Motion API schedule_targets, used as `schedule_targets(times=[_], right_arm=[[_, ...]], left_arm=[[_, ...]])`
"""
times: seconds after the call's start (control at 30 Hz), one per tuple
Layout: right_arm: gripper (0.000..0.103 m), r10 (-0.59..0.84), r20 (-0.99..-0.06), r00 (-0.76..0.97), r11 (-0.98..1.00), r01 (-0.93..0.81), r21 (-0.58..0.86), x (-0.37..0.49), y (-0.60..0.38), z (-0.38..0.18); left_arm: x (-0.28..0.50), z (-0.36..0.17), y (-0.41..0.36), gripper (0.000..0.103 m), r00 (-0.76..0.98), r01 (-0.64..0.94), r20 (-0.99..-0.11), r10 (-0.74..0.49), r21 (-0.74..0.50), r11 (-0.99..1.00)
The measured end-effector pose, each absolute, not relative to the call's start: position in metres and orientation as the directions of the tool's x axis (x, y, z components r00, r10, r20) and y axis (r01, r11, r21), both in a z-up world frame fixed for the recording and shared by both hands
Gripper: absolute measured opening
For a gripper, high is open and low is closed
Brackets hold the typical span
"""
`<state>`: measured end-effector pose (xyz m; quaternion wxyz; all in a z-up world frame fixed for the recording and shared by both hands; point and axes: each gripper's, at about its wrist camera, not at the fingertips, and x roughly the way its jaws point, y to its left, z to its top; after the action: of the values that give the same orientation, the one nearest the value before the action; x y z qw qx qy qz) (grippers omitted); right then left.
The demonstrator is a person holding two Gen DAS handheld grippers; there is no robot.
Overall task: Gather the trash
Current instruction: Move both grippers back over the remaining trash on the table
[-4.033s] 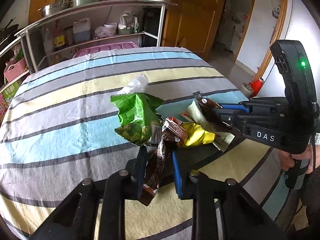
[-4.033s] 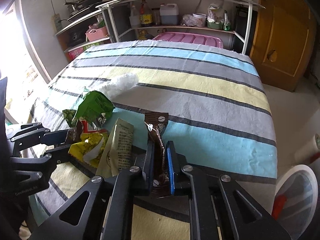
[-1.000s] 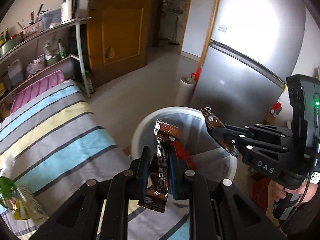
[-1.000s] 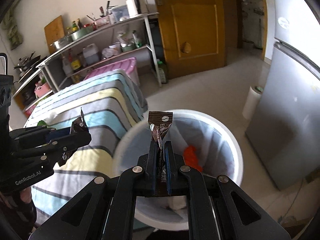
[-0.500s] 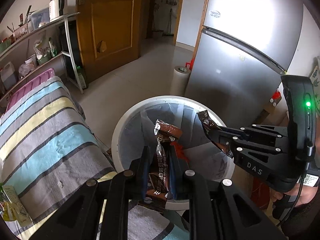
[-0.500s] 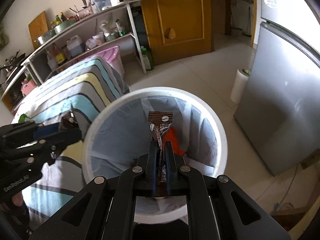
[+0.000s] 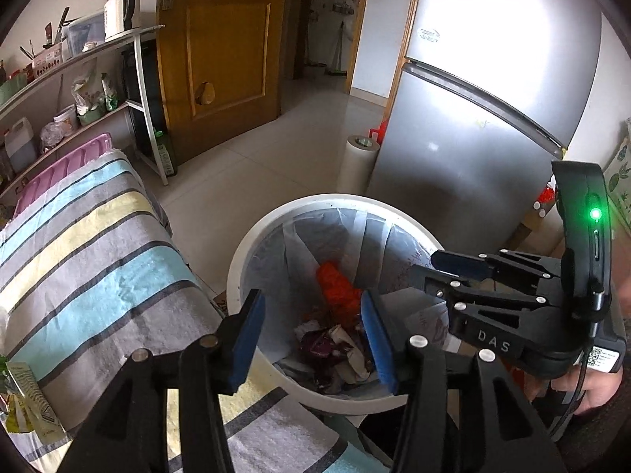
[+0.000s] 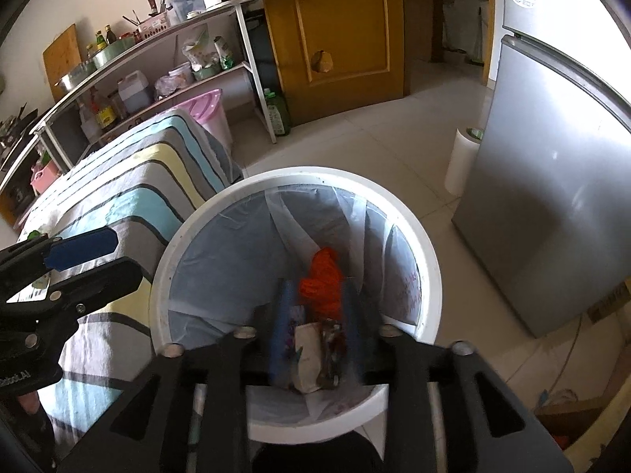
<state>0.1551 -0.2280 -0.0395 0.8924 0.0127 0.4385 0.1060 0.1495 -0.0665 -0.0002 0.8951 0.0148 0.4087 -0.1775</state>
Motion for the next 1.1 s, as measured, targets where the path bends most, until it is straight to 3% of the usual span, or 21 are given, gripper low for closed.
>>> schedule_targets(times=[1.1], right_arm=[[0.037,0.279,-0.71,0.646,0.953,-0.277,0.123,0.135,-0.17,-0.002]], left_arm=[[0.108,0.033,0.018,0.062,0.722,0.18,-0.658,-0.214,-0.12,0.976]])
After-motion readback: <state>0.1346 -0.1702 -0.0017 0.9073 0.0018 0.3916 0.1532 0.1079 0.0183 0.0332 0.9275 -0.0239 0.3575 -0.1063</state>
